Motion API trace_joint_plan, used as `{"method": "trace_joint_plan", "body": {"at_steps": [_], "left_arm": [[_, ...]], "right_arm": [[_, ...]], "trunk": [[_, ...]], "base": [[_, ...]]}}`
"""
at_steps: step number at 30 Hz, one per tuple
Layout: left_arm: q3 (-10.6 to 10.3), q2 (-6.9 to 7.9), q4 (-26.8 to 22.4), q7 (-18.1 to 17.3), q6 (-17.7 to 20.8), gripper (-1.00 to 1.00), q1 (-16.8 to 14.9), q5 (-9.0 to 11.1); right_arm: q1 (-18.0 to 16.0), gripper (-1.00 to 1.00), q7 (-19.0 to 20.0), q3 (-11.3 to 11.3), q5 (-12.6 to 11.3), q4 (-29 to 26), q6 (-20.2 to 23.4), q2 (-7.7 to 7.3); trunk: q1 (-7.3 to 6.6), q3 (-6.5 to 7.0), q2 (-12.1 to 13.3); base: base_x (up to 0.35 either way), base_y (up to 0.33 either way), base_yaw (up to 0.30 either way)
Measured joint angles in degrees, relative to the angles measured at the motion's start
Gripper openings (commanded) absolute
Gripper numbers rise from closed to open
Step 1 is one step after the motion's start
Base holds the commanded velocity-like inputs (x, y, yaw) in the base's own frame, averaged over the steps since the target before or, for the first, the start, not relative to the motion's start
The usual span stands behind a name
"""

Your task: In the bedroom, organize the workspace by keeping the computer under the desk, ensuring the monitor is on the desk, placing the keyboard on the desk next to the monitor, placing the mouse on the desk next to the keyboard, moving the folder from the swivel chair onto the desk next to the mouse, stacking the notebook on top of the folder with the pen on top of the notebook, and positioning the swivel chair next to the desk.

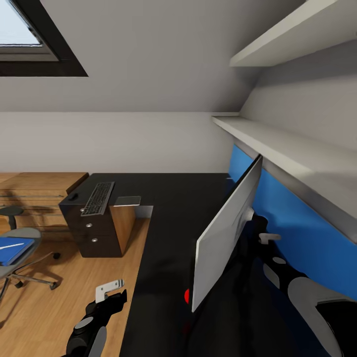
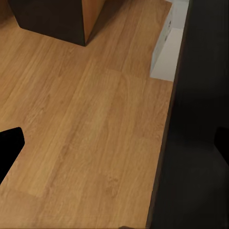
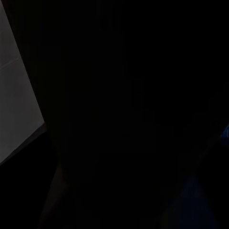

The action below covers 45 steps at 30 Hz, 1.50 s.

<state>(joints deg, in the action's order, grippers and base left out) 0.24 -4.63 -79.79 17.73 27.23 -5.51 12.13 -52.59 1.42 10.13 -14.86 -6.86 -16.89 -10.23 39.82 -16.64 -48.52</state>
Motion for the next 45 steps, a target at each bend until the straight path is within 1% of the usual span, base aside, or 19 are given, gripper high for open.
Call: {"method": "trace_joint_plan", "body": {"at_steps": [6,20,21,45], "left_arm": [[0.0,0.0,-0.01,0.01,0.02,1.0,0.0,0.0],[0.01,0.0,-0.02,0.01,0.08,1.0,0.0,0.08],[0.01,0.0,-0.02,0.01,0.08,1.0,0.0,0.08],[0.0,0.0,-0.02,0.01,0.05,1.0,0.01,0.09]], "right_arm": [[0.01,-1.0,-0.01,0.01,-0.08,0.0,-0.01,-0.01],[0.02,-1.0,-0.02,0.08,-0.18,-0.03,0.0,-0.02],[0.02,1.0,-0.02,0.08,-0.18,-0.03,0.0,-0.02],[0.0,1.0,0.01,0.25,-0.27,-0.06,-0.12,-0.03]], "trunk": [[0.01,0.0,0.0],[0.01,0.0,0.0],[0.01,0.0,0.0],[0.01,0.0,0.0]], "base": [[0.037,-0.09,0.0],[0.002,-0.005,0.0],[0.0,0.0,0.0],[0.0,0.0,0.0]]}}
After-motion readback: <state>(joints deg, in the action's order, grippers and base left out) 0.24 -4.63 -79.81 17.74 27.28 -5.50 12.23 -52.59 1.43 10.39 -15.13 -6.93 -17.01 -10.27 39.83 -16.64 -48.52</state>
